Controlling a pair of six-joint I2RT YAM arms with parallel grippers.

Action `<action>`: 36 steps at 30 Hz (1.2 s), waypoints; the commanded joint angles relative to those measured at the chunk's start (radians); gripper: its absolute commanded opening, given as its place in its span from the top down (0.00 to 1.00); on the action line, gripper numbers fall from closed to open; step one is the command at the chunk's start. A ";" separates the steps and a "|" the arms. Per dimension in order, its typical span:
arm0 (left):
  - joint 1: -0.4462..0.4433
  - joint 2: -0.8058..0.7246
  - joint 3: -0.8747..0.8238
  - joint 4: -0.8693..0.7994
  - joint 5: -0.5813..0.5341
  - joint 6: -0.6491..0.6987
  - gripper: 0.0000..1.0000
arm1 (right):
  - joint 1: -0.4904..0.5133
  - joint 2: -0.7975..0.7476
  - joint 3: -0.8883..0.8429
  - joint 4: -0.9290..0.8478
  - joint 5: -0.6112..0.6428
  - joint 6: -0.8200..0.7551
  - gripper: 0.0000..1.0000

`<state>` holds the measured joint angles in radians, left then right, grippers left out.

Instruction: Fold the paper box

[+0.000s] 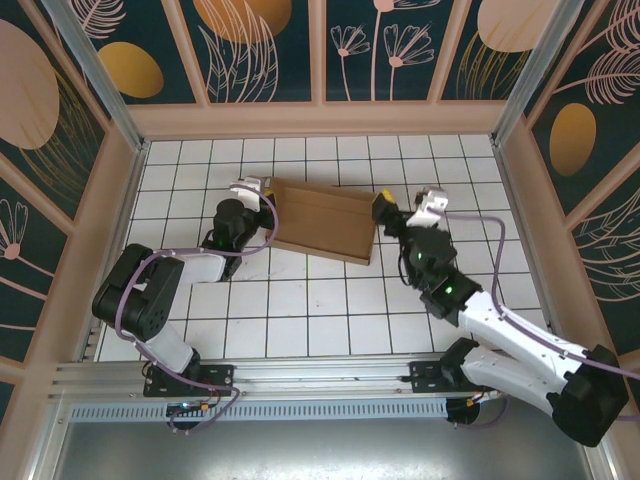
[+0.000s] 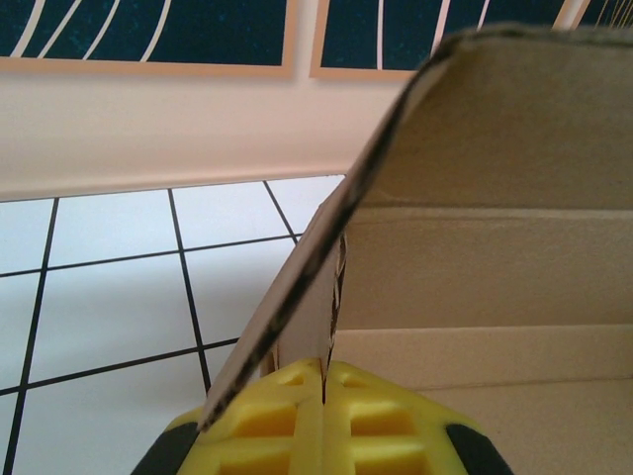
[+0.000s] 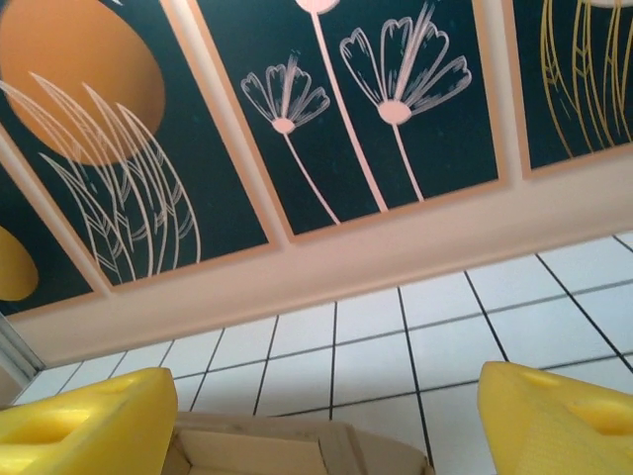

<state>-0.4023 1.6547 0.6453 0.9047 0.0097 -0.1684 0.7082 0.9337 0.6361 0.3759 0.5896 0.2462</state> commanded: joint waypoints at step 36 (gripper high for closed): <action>-0.006 -0.378 -0.129 -0.282 -0.055 -0.079 0.44 | -0.167 0.704 0.641 -0.574 -0.319 0.084 0.20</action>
<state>-0.4023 1.3106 0.5125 0.6743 -0.0174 -0.2222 0.5327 1.6249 1.2995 -0.2070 0.2859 0.3050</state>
